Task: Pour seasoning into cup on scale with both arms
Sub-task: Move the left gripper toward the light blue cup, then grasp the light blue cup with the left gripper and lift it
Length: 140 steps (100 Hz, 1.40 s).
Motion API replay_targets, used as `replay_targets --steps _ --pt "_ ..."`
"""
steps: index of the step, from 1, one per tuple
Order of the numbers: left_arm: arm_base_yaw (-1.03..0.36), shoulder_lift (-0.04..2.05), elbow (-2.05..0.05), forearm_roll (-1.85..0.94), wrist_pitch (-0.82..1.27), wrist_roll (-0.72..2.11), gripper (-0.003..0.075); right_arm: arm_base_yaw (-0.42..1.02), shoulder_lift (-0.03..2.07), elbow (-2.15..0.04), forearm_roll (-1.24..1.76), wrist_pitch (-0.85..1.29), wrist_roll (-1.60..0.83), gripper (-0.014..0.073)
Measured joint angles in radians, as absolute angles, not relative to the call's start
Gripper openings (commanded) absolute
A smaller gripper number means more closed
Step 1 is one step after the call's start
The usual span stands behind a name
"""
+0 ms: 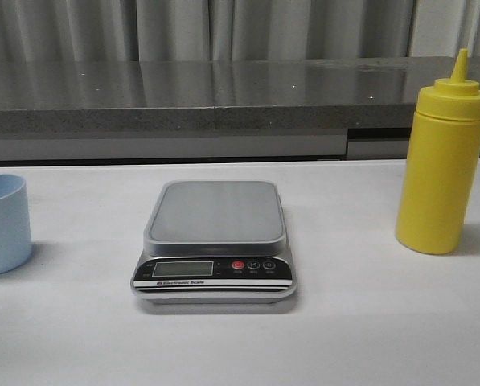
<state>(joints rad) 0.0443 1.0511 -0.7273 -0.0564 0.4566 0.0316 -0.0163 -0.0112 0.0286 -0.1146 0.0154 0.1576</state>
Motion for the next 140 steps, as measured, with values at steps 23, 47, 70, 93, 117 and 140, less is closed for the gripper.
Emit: replay_targets --steps 23,47,70,93,117,140 --pt "0.044 1.25 -0.845 -0.114 0.566 0.032 0.0492 -0.016 -0.011 0.029 -0.115 0.015 0.158 -0.0067" --pt "0.044 1.45 -0.974 -0.128 0.679 0.032 0.0492 -0.016 -0.011 0.029 -0.115 0.015 0.158 -0.0067" --pt "0.044 1.584 -1.039 -0.148 0.694 0.032 0.0492 -0.016 -0.011 0.029 -0.115 0.015 0.158 -0.0067" --pt "0.044 1.677 -1.069 -0.15 0.694 0.032 0.0491 -0.016 -0.011 0.029 -0.115 0.015 0.158 -0.0067" --pt "0.044 1.743 -1.074 -0.15 0.671 0.032 0.0491 -0.016 -0.011 0.029 -0.115 0.015 0.158 -0.0067" --pt "0.044 1.757 -1.075 -0.154 0.669 0.032 0.0371 -0.016 -0.011 0.029 -0.115 0.015 0.158 -0.0067"
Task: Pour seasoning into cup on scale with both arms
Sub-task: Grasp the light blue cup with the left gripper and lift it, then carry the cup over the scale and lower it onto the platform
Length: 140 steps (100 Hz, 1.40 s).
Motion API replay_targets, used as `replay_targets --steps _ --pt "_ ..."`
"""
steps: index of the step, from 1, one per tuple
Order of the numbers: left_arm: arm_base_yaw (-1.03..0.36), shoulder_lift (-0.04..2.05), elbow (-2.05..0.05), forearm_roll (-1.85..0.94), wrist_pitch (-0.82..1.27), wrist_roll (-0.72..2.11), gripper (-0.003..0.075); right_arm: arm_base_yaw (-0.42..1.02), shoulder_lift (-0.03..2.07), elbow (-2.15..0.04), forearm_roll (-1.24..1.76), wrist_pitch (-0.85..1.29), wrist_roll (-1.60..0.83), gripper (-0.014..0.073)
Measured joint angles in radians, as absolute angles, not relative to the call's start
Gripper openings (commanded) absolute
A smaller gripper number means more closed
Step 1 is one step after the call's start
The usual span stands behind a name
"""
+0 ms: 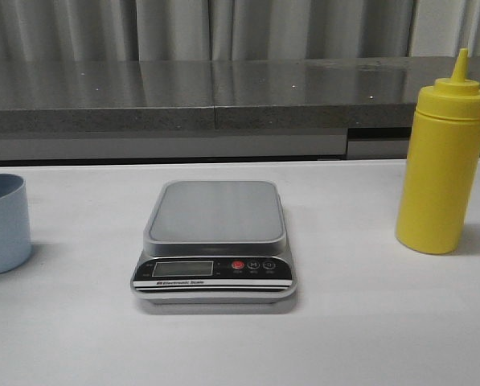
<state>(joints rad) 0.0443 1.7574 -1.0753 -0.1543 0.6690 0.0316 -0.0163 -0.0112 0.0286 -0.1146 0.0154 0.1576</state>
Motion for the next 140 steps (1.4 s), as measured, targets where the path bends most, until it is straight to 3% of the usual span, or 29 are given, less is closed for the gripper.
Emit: replay_targets --steps 22,43,88,140 --pt "0.044 1.757 -1.075 -0.154 0.669 0.032 0.0121 -0.016 -0.011 0.029 -0.115 0.015 0.158 -0.0067" --pt "0.044 1.757 -1.076 -0.162 0.669 0.032 -0.002 -0.016 -0.011 0.029 -0.115 0.015 0.158 -0.0067" --pt "0.028 1.757 -1.175 -0.158 0.737 0.032 -0.002 -0.016 -0.011 0.029 -0.115 0.015 0.158 -0.0067" --pt "-0.244 1.757 -1.505 -0.158 0.82 0.047 -0.002 -0.016 -0.011 0.029 -0.115 0.015 0.158 -0.0067"
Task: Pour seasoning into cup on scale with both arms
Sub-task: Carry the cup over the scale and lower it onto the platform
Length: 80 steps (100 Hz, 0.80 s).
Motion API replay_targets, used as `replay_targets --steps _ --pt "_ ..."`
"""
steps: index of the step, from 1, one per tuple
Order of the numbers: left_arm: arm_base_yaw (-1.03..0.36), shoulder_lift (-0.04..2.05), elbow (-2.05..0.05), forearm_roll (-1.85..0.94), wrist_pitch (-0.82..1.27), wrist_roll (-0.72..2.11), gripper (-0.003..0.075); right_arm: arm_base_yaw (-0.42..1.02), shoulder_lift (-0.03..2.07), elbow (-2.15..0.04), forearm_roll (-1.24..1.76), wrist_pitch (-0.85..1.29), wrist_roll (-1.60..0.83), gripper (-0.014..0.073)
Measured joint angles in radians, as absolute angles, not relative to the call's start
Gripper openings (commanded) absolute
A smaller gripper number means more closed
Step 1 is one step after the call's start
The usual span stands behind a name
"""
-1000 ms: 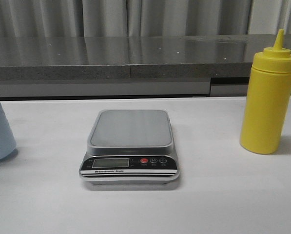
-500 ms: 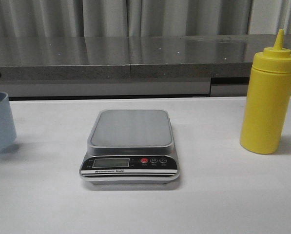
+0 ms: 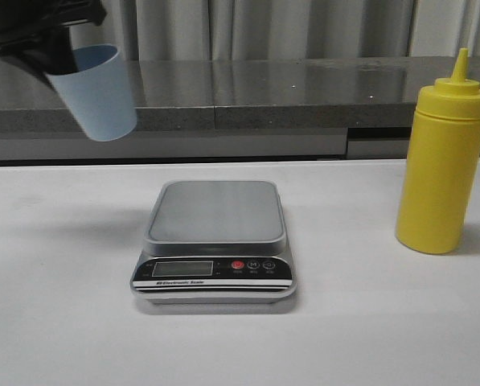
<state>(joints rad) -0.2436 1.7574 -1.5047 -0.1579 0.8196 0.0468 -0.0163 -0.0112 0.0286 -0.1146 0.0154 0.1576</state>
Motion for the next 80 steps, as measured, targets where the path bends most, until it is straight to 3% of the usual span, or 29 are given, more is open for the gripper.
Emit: replay_targets --steps 33,80 --pt "-0.418 1.82 -1.557 -0.16 0.822 0.103 -0.002 -0.016 -0.011 0.029 -0.115 0.015 0.158 -0.0067" --pt "-0.458 1.975 -1.612 -0.176 0.879 0.103 -0.0018 -0.016 -0.011 0.029 -0.115 0.015 0.158 -0.0067"
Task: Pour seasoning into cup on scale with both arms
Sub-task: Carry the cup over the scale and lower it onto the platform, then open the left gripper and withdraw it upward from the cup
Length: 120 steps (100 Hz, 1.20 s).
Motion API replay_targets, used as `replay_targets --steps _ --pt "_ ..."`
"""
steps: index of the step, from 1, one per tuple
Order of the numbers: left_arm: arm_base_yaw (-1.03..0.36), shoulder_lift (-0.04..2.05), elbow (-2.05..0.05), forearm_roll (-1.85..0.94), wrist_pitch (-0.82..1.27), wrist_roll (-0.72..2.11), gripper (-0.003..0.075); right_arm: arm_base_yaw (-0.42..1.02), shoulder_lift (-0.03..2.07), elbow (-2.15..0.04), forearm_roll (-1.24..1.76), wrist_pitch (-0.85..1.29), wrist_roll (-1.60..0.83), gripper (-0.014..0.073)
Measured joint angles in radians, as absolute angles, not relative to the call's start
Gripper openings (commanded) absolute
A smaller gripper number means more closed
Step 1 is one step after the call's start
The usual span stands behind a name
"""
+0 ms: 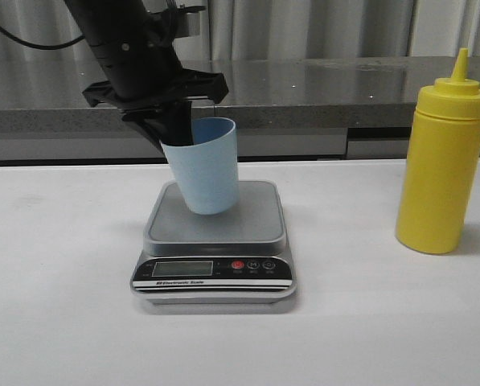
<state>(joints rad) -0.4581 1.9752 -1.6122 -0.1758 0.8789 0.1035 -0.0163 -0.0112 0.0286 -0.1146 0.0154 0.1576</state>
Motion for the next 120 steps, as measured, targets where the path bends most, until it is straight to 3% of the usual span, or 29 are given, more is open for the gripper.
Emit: replay_targets --steps 12,29,38,89,103,120 --pt "-0.458 1.979 -1.612 -0.177 0.879 0.103 0.0069 -0.016 -0.011 0.029 -0.115 0.015 0.158 -0.0067" --pt "-0.458 1.979 -1.612 -0.178 0.879 0.103 0.0303 -0.016 -0.011 0.029 -0.115 0.015 0.158 -0.0067" --pt "-0.458 1.979 -1.612 -0.18 0.879 0.103 0.0351 -0.016 -0.011 0.029 -0.115 0.015 0.158 -0.0067" --pt "-0.458 1.923 -1.613 -0.184 0.862 0.103 0.0341 -0.016 -0.011 0.029 -0.115 0.015 0.158 -0.0067" --pt "-0.458 1.867 -1.613 -0.184 0.858 0.103 0.0282 -0.016 -0.011 0.029 -0.115 0.015 0.158 -0.0067" --pt "-0.458 1.786 -1.602 -0.184 0.858 0.103 0.0128 -0.016 -0.011 0.029 -0.115 0.015 0.158 -0.0067"
